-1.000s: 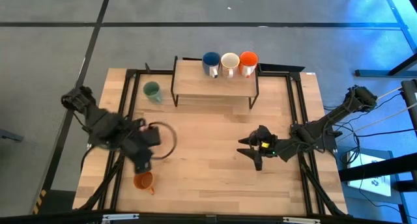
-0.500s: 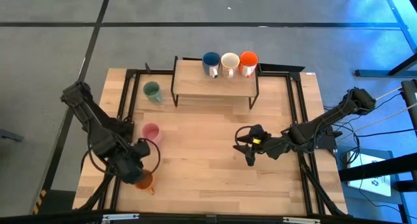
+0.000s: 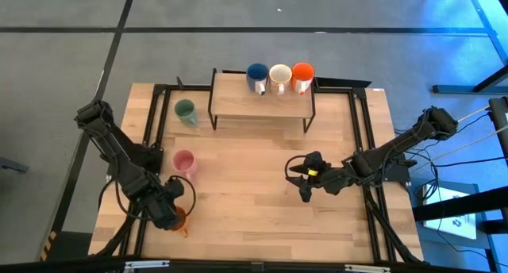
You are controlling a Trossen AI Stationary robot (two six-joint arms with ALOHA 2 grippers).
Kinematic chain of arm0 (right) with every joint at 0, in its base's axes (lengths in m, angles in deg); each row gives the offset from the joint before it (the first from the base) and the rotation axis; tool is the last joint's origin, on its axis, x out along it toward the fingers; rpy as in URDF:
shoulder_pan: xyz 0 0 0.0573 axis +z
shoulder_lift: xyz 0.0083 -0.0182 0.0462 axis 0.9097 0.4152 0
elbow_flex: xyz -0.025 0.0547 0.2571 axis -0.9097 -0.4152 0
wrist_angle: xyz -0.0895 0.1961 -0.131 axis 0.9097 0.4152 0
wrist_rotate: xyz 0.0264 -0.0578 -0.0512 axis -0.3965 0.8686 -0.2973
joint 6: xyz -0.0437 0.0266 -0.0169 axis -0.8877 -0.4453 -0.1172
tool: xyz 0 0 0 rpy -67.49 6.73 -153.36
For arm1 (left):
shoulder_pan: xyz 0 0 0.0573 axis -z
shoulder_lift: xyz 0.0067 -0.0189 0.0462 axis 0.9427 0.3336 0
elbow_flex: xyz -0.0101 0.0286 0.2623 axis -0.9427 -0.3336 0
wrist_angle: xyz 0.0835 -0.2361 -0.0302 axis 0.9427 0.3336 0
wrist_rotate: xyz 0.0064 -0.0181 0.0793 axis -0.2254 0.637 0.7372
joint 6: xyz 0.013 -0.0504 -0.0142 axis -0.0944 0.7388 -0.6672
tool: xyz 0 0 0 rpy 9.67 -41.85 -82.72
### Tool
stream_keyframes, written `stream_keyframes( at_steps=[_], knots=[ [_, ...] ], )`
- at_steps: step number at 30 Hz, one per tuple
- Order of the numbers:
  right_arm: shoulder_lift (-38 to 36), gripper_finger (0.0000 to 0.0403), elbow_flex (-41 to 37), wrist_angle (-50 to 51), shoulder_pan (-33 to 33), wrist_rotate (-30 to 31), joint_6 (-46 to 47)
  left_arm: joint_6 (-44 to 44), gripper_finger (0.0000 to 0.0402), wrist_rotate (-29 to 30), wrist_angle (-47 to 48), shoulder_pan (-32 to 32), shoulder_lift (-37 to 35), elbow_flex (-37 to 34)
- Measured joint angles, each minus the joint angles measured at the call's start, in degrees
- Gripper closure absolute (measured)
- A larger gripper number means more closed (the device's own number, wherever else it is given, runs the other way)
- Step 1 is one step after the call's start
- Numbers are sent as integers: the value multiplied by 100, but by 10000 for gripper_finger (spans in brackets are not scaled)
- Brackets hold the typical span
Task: Place coffee mugs
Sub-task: Put the orange mug on the shelf
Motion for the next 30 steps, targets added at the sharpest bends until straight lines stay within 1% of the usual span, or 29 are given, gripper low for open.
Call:
stream_keyframes(
  at_steps=[4,9,12,15,17,21,22,25,27,30],
  knots=[
    [0,210,0,69,2,-6,-1,120,266,0,-81,0,0,-286],
    [0,210,0,191,2,-46,27,74,266,-67,-832,0,0,-672],
    [0,210,0,190,4,-40,31,56,268,-96,-977,0,42,-830],
    [0,210,0,190,4,-43,36,-151,283,-108,-981,-2,127,-908],
    [0,210,0,190,4,-41,43,-423,308,-114,-1048,-5,199,-919],
    [-2,210,0,190,4,-45,43,-1086,379,21,-1081,-96,311,-911],
    [-2,210,0,190,4,-53,43,-1281,385,63,-1078,-153,315,-907],
    [-4,210,0,194,2,-156,21,-1968,385,230,-1051,-486,349,-777],
    [-7,210,2,231,4,-291,10,-2450,385,363,-1038,-822,345,-517],
    [-7,210,4,432,4,-534,3,-3311,386,405,-1056,-1433,413,33]
  ],
)
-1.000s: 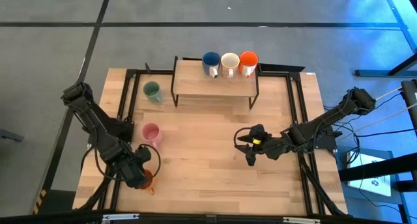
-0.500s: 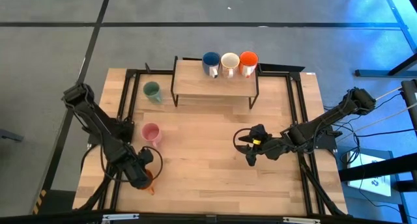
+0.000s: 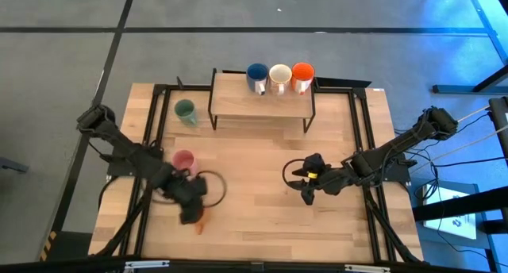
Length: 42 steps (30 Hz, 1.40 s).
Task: Place coffee mugs
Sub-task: Put the orange mug on the shelf
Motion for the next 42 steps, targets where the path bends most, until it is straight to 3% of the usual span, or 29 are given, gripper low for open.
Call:
stream_keyframes(
  at_steps=[5,11,21,26,33,42],
  knots=[
    [0,210,2,532,9,-288,16,-1478,386,187,103,-1137,567,1051],
    [0,210,2,1371,139,-421,187,-2739,386,43,710,-2121,1792,2496],
    [0,210,2,2649,618,-299,924,-3202,386,31,1344,-2839,3472,4331],
    [0,210,2,2886,779,-226,1113,-3374,386,10,1532,-2990,4066,4669],
    [0,210,2,2875,831,-210,1113,-3485,384,-17,1521,-3022,4282,4759],
    [0,210,2,2868,831,-31,1093,-3499,326,25,1484,-3027,4280,4766]
  ],
)
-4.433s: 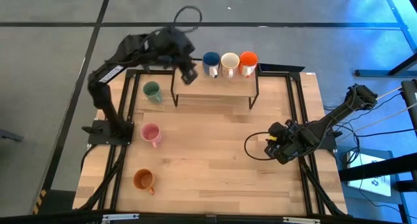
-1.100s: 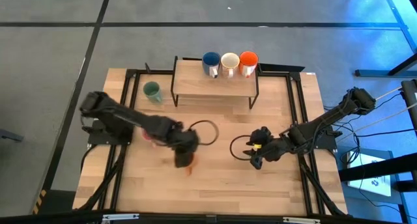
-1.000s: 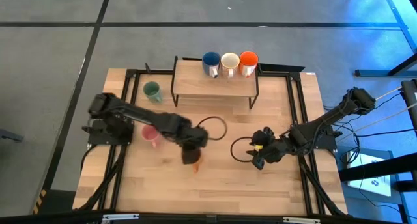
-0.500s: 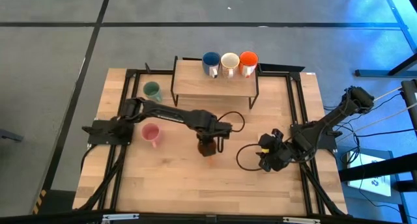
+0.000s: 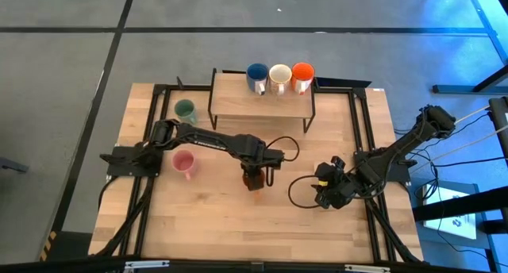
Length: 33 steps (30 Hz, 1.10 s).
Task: Place coffee mugs
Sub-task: Put the orange mug on the shelf
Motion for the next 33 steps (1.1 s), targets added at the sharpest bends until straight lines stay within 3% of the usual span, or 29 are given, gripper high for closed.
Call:
stream_keyframes(
  at_steps=[8,17,21,28,33],
  knots=[
    [0,210,-2,-286,-4,168,-11,-75,297,-644,44,-130,-409,2],
    [6,210,0,-2420,-4,-13,-722,-1374,296,-449,32,20,-1711,-121],
    [340,210,520,-2478,-13,169,-911,-1864,296,-400,-462,99,-2560,-1004],
    [1824,210,2454,-556,-373,-6,-641,-1762,296,-432,-2266,53,-4273,-3575],
    [2836,210,3493,-31,-438,18,-188,-1457,296,-294,-2881,42,-5025,-4512]
  ],
)
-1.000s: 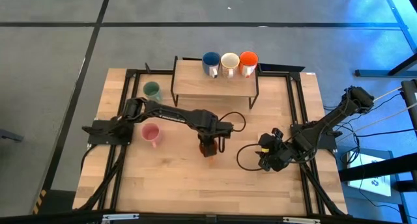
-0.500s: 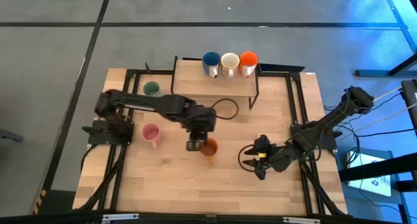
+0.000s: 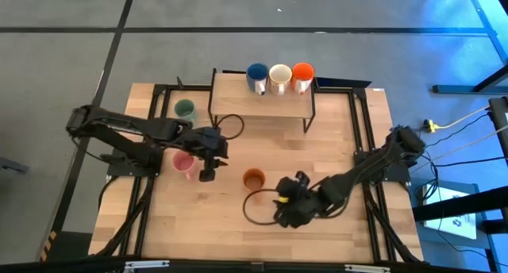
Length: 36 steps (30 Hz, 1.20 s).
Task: Place coffee mugs
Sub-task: Put the orange mug on the shelf
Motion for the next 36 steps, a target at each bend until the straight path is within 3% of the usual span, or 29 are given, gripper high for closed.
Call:
stream_keyframes(
  at_steps=[6,15,22,32,36],
  knots=[
    [1009,210,607,26,-17,173,957,73,296,110,15,0,-346,-193],
    [1751,210,749,-320,-19,1192,2249,-21,296,177,65,2,-355,-199],
    [1932,210,755,-908,-19,1719,2064,-9,296,175,74,2,-354,-199],
    [2388,211,742,-914,-13,2117,1987,-10,296,207,22,2,-349,-199],
    [2501,241,742,-920,-13,2433,1918,-9,296,207,39,2,-349,-199]
  ],
)
